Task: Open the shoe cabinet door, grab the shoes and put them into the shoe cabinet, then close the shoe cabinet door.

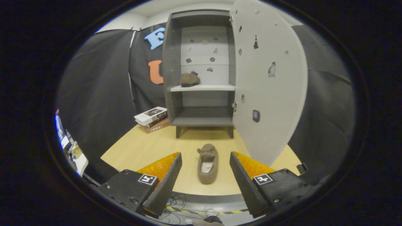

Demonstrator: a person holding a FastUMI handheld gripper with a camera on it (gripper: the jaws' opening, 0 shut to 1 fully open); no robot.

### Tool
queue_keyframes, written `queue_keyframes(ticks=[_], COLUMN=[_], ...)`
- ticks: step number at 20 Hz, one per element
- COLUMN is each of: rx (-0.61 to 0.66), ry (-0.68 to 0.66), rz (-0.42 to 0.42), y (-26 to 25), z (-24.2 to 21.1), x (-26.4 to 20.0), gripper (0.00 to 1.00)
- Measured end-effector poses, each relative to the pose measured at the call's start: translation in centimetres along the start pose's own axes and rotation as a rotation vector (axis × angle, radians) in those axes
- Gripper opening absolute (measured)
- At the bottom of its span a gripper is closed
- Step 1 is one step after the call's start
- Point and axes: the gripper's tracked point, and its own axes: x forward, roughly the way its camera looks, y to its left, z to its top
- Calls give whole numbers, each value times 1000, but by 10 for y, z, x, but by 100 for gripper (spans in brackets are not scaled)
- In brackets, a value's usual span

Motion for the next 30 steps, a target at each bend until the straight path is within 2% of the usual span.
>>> queue_keyframes(ticks=[2, 9, 11, 18, 22, 26, 28, 30], rx=[23, 27, 89, 98, 99, 93, 89, 109], ry=[62, 208, 241, 304, 326, 356, 367, 374], rz=[33, 28, 22, 52, 54, 22, -9, -16], y=[11, 7, 4, 12, 12, 2, -8, -13], z=[-27, -74, -78, -82, -83, -85, -86, -85], x=[34, 161, 190, 263, 276, 278, 280, 280], gripper=[97, 97, 97, 97, 96, 84, 70, 46])
